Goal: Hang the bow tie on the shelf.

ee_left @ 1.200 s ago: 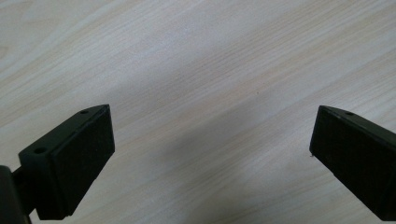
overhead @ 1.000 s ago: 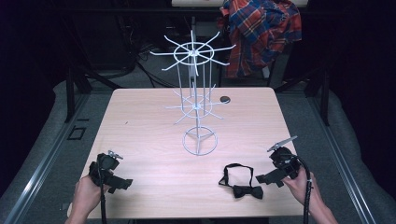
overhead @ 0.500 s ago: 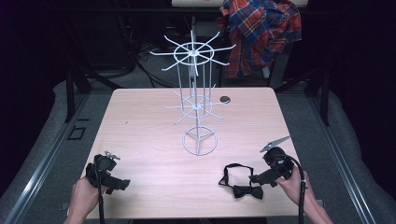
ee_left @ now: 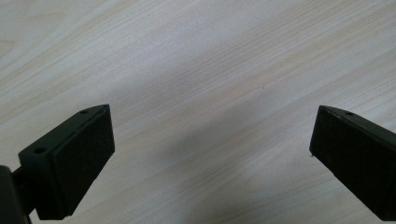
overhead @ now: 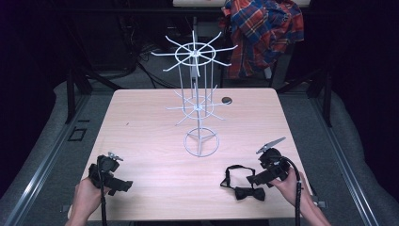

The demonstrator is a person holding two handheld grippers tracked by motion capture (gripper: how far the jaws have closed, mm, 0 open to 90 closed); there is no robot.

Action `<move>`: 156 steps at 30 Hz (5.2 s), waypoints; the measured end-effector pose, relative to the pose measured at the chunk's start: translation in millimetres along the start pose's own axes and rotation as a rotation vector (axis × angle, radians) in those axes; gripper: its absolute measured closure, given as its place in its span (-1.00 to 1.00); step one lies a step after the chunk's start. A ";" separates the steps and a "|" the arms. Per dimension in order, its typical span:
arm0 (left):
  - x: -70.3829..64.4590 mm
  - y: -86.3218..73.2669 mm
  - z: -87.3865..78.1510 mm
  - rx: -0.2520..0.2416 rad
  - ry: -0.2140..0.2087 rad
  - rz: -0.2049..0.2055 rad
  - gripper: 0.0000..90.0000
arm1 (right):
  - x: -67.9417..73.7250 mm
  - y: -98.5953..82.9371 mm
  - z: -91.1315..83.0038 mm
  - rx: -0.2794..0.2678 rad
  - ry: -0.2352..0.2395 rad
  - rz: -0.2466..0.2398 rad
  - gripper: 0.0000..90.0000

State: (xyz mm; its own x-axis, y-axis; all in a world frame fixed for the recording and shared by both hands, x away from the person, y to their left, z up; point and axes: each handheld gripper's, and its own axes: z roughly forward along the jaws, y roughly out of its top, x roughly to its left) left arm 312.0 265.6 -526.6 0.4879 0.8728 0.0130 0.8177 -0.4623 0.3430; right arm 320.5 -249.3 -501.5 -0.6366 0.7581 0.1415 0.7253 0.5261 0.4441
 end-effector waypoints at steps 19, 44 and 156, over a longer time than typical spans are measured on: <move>-1.8 1.5 2.5 0.014 0.014 0.010 -1.00 | 19.0 12.8 10.9 0.001 -0.112 -0.058 0.02; -2.4 1.3 3.0 0.023 0.015 0.020 -0.97 | 36.1 14.3 -5.2 -0.065 -0.134 -0.158 0.93; -5.7 3.9 4.8 0.004 -0.032 0.036 -1.00 | 39.4 95.1 -67.0 -0.359 -0.117 -0.200 0.95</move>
State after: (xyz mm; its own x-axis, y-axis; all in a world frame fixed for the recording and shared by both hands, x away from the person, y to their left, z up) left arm 313.9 258.1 -529.8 0.5267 0.8501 -0.0048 0.8005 -0.4941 0.3392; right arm 346.8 -195.3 -394.5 -0.7063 0.7044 -0.0712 0.4399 0.5154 0.7354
